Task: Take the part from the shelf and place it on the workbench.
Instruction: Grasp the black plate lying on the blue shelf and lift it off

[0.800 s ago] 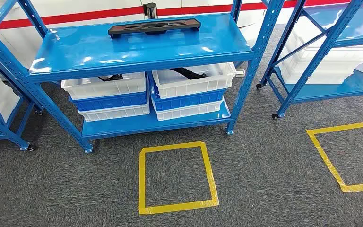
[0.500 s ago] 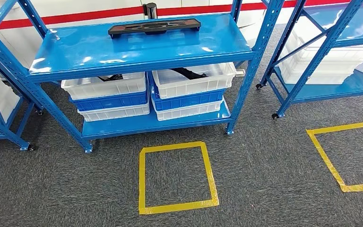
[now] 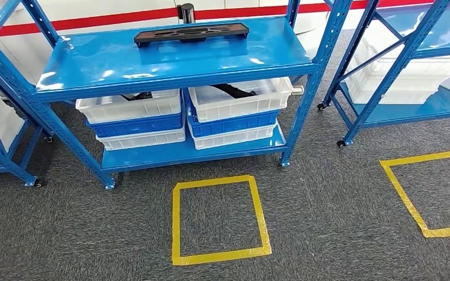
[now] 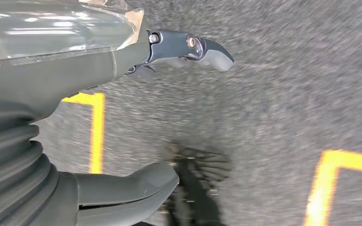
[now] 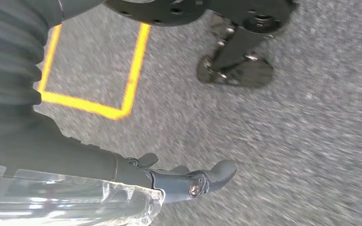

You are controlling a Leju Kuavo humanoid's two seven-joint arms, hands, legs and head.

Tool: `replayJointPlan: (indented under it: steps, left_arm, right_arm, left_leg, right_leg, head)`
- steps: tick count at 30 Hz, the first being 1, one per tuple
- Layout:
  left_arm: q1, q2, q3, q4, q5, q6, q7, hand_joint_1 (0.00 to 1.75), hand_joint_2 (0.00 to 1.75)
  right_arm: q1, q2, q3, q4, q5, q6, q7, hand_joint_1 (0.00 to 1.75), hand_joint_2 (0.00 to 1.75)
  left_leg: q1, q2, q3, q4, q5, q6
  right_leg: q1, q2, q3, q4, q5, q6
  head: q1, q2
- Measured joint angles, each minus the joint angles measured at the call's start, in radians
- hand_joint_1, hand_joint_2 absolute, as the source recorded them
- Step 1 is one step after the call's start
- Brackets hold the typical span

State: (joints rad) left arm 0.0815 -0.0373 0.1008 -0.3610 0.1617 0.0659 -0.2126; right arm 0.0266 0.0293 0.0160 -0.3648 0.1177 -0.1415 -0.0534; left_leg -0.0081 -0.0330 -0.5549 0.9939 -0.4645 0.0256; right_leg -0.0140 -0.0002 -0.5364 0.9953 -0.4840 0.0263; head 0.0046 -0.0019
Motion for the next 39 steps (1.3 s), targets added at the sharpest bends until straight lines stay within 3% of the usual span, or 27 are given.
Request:
replayJointPlan:
  steps: [5, 7, 8, 9, 11, 12, 21, 31, 38, 39]
  left_arm:
    - [-0.035, -0.018, 0.039, 0.027, 0.064, 0.025, -0.106, 0.0, 1.75]
    - [-0.051, -0.024, 0.051, 0.038, 0.086, 0.034, -0.149, 0.0, 1.75]
    - [-0.061, -0.028, 0.058, 0.046, 0.096, 0.037, -0.172, 0.0, 1.31]
    - [-0.07, -0.031, 0.063, 0.053, 0.104, 0.04, -0.19, 0.0, 1.31]
    - [-0.087, -0.036, 0.072, 0.065, 0.117, 0.047, -0.225, 0.0, 1.31]
    - [-0.095, -0.039, 0.073, 0.07, 0.121, 0.05, -0.241, 0.0, 1.75]
    - [-0.161, -0.056, 0.073, 0.099, 0.093, 0.056, -0.304, 0.0, 1.75]
    - [-0.214, -0.062, 0.044, 0.102, 0.008, 0.031, -0.254, 0.0, 1.75]
    - [-0.238, -0.062, 0.014, 0.102, -0.051, 0.015, -0.223, 0.0, 1.75]
    - [-0.242, -0.062, 0.009, 0.102, -0.063, 0.012, -0.217, 0.0, 1.31]
  right_arm:
    - [-0.058, 0.025, 0.018, 0.019, 0.066, -0.076, -0.025, 0.0, 1.75]
    - [-0.089, 0.035, 0.028, 0.028, 0.098, -0.105, -0.034, 0.0, 0.87]
    - [-0.107, 0.041, 0.033, 0.034, 0.115, -0.119, -0.038, 0.0, 0.87]
    - [-0.123, 0.045, 0.039, 0.04, 0.131, -0.13, -0.042, 0.0, 0.87]
    - [-0.157, 0.052, 0.05, 0.05, 0.164, -0.147, -0.048, 0.0, 1.75]
    - [-0.173, 0.055, 0.056, 0.053, 0.182, -0.155, -0.049, 0.0, 1.75]
    - [-0.314, 0.076, 0.109, 0.072, 0.339, -0.206, -0.108, 0.0, 1.75]
    - [-0.477, 0.104, 0.145, 0.017, 0.421, -0.259, -0.331, 0.0, 1.75]
    - [-0.515, 0.1, 0.182, -0.156, 0.52, -0.276, -0.33, 0.0, 1.75]
    - [-0.511, 0.096, 0.186, -0.193, 0.54, -0.278, -0.323, 0.0, 1.75]
  left_leg:
    - [0.0, 0.0, -0.001, 0.0, 0.001, 0.001]
    - [0.0, 0.0, -0.001, 0.0, 0.001, 0.0]
    - [0.0, 0.0, -0.001, 0.0, 0.001, 0.0]
    - [0.0, 0.0, -0.001, 0.0, 0.001, 0.0]
    - [0.0, 0.0, 0.0, 0.0, 0.002, 0.0]
    - [0.0, 0.0, 0.0, 0.0, 0.002, 0.0]
    - [0.0, 0.0, -0.001, 0.001, 0.003, 0.0]
    - [0.0, 0.0, -0.001, 0.001, 0.004, 0.0]
    - [0.0, 0.0, -0.002, 0.002, 0.004, -0.001]
    - [0.0, 0.0, -0.002, 0.002, 0.004, -0.001]
  right_leg:
    - [0.0, 0.0, 0.001, 0.0, 0.0, 0.0]
    - [0.0, 0.0, 0.001, 0.0, 0.0, 0.0]
    - [0.0, 0.0, 0.001, 0.0, 0.0, 0.0]
    - [0.0, 0.0, 0.001, 0.0, 0.0, 0.0]
    - [0.0, 0.0, 0.001, 0.0, 0.001, 0.0]
    - [0.0, 0.0, 0.001, 0.0, 0.001, 0.0]
    - [0.0, 0.0, 0.002, 0.0, 0.001, 0.001]
    - [-0.001, 0.0, 0.001, 0.001, 0.001, 0.001]
    - [-0.001, 0.0, 0.0, 0.001, 0.001, 0.001]
    - [-0.001, 0.0, 0.0, 0.001, 0.001, 0.001]
  head:
    - [0.0, 0.0]
    - [0.0, 0.0]
    - [0.0, 0.0]
    - [0.0, 0.0]
    - [0.0, 0.0]
    - [0.0, 0.0]
    - [0.0, 0.0]
    - [0.0, 0.0]
    - [0.0, 0.0]
    - [0.0, 0.0]
